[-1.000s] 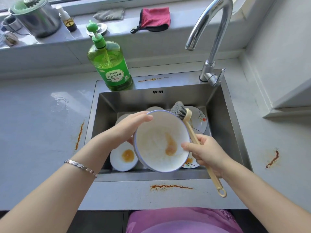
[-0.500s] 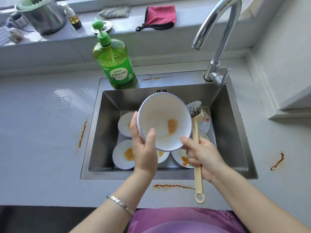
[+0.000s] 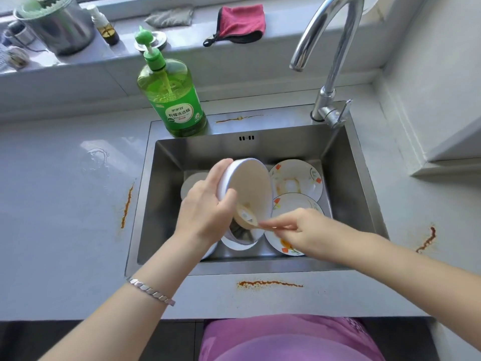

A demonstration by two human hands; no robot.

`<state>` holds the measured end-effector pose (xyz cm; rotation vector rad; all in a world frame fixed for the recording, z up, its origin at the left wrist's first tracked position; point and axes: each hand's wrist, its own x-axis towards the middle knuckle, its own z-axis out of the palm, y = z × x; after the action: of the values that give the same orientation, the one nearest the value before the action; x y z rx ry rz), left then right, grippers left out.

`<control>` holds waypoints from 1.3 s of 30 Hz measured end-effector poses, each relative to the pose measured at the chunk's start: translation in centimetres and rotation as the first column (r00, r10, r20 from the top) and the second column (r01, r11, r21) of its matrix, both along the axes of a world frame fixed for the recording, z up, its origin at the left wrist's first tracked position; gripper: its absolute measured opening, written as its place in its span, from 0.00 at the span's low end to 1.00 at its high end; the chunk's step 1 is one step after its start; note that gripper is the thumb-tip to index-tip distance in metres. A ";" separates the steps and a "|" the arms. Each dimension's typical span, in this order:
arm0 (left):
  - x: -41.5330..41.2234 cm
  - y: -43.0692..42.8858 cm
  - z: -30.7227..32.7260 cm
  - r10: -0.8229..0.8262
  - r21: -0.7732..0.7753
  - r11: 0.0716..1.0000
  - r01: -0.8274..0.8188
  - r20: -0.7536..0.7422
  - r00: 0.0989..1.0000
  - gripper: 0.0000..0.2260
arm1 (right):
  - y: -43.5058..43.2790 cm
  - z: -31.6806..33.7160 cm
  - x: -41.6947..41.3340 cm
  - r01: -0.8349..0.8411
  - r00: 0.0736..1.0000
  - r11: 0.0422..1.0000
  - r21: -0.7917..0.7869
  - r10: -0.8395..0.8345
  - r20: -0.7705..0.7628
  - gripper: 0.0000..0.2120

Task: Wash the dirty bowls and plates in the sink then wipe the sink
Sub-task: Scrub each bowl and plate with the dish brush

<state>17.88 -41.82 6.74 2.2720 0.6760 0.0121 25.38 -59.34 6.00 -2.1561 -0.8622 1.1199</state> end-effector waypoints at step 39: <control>1.2 0.7 -0.8 -0.145 -0.408 0.913 0.016 -0.288 0.947 0.15 | -2.1 -2.9 2.7 -0.179 0.656 0.971 -0.159 0.238 0.716 0.24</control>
<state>19.13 -41.12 5.97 1.9125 0.6725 -0.4958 28.04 -61.42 3.06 -2.6550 -1.4633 0.3139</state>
